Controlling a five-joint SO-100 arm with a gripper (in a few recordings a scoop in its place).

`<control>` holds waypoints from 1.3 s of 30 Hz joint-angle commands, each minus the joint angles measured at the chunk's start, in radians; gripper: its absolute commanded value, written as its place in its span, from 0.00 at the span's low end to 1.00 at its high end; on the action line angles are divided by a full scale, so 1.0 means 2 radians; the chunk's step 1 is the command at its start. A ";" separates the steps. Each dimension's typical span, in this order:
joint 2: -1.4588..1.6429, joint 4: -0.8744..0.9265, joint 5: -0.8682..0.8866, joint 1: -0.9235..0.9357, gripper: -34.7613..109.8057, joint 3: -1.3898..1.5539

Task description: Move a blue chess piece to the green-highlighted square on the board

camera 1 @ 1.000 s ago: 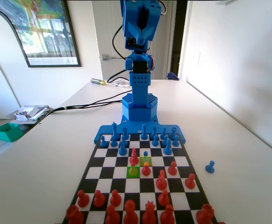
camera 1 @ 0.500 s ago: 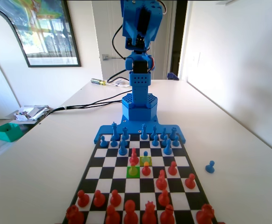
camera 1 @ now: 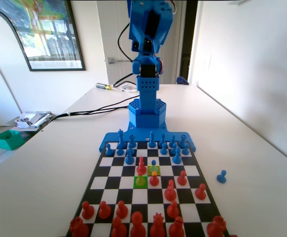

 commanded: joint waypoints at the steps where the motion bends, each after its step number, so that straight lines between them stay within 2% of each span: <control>1: -0.074 -0.010 -0.005 0.015 0.31 -0.056; 13: -0.363 -0.004 0.018 0.076 0.30 -0.173; 19: -0.487 -0.030 0.042 0.104 0.29 -0.208; 27: -0.611 -0.091 0.097 0.123 0.30 -0.249; 39: -0.734 -0.196 0.112 0.092 0.29 -0.244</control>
